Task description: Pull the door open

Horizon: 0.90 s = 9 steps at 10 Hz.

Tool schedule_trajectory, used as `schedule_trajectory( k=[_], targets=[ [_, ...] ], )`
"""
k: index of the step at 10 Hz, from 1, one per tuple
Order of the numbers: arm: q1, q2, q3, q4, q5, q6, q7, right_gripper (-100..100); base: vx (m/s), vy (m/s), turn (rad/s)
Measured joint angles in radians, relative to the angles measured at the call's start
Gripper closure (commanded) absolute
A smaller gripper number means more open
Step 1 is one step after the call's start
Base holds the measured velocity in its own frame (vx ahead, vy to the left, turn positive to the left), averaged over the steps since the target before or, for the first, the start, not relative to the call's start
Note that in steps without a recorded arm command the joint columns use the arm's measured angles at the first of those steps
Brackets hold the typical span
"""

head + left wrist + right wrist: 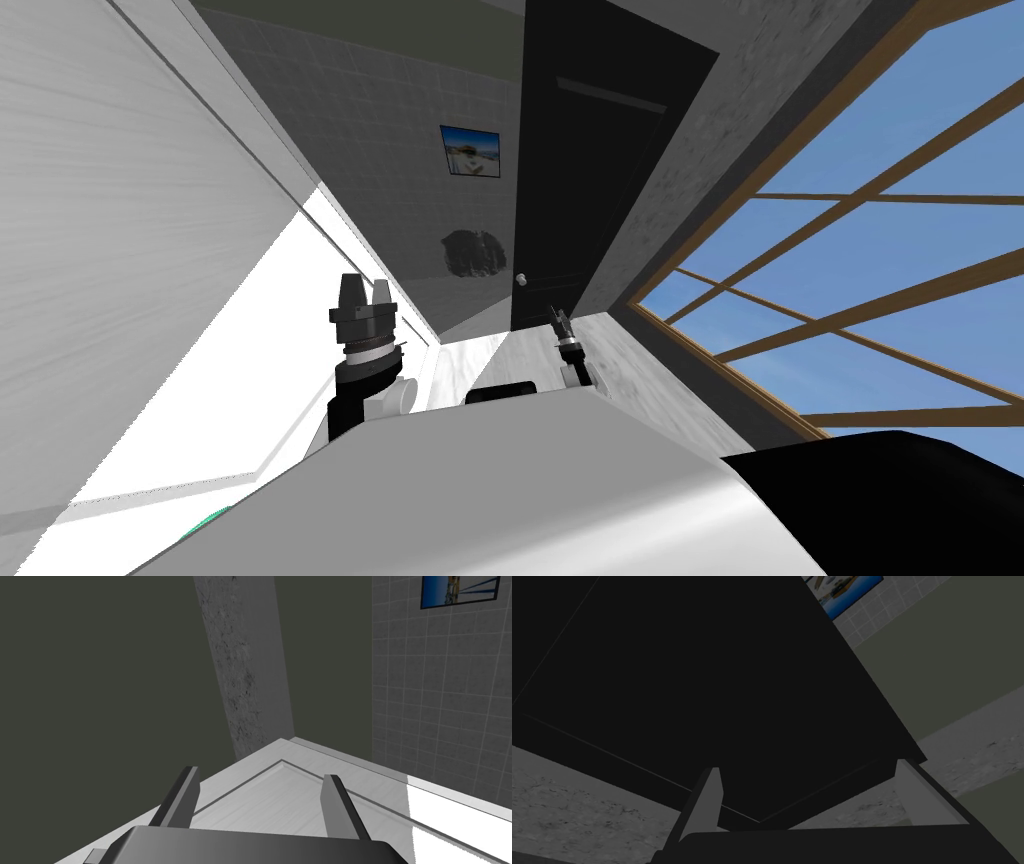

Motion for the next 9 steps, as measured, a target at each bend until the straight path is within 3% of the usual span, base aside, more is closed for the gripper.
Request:
schedule_trajectory(
  k=[9],
  targets=[
    [-0.064, -0.02, -0.019, 0.204, 0.081, -0.065, 0.19, -100, 0.1, 0.023, -0.028]
  ],
)
